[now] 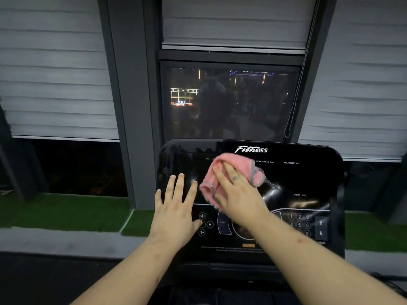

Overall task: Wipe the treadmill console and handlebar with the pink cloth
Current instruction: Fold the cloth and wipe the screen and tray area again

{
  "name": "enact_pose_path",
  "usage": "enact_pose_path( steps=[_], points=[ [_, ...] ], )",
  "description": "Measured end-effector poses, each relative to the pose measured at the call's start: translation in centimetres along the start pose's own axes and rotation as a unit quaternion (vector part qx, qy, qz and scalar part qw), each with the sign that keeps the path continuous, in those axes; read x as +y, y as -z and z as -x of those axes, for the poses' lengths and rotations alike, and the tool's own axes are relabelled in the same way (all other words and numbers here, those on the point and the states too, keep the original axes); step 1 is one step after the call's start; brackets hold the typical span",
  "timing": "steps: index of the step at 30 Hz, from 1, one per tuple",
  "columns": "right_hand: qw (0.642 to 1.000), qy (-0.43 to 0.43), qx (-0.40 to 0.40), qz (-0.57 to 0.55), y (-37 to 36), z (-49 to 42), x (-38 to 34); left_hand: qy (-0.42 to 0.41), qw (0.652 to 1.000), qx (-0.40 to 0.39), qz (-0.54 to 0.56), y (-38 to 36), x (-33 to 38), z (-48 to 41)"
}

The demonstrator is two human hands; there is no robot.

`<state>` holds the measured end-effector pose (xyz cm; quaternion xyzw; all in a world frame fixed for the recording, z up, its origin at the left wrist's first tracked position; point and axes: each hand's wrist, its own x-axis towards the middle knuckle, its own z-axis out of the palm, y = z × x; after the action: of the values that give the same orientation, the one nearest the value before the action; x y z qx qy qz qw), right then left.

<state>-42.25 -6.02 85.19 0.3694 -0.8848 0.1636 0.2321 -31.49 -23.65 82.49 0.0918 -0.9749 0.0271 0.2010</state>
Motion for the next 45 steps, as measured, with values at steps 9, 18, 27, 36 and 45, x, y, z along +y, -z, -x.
enact_pose_path(
  steps=[9, 18, 27, 36, 45],
  points=[
    [0.992, 0.055, -0.042, 0.104, -0.5, 4.7, 1.4, 0.010, 1.000, -0.007, -0.005, 0.2, 0.4, -0.2],
    [0.989, 0.109, -0.037, 0.096, -1.0, 7.6, 2.1, 0.023, 1.000, -0.006, 0.007, 0.4, 0.9, 0.1],
    [0.975, 0.144, -0.081, 0.148, 1.3, 13.2, 10.5, 0.040, 0.999, -0.019, -0.006, 0.1, 2.5, 0.9],
    [0.981, 0.141, -0.078, 0.111, 2.0, 13.6, 11.7, 0.042, 0.999, -0.020, -0.006, -0.4, 4.9, 1.8],
    [0.980, 0.134, -0.099, 0.110, 0.8, 11.0, 6.8, 0.047, 0.997, -0.052, -0.021, -1.6, 6.1, 3.4]
  ],
)
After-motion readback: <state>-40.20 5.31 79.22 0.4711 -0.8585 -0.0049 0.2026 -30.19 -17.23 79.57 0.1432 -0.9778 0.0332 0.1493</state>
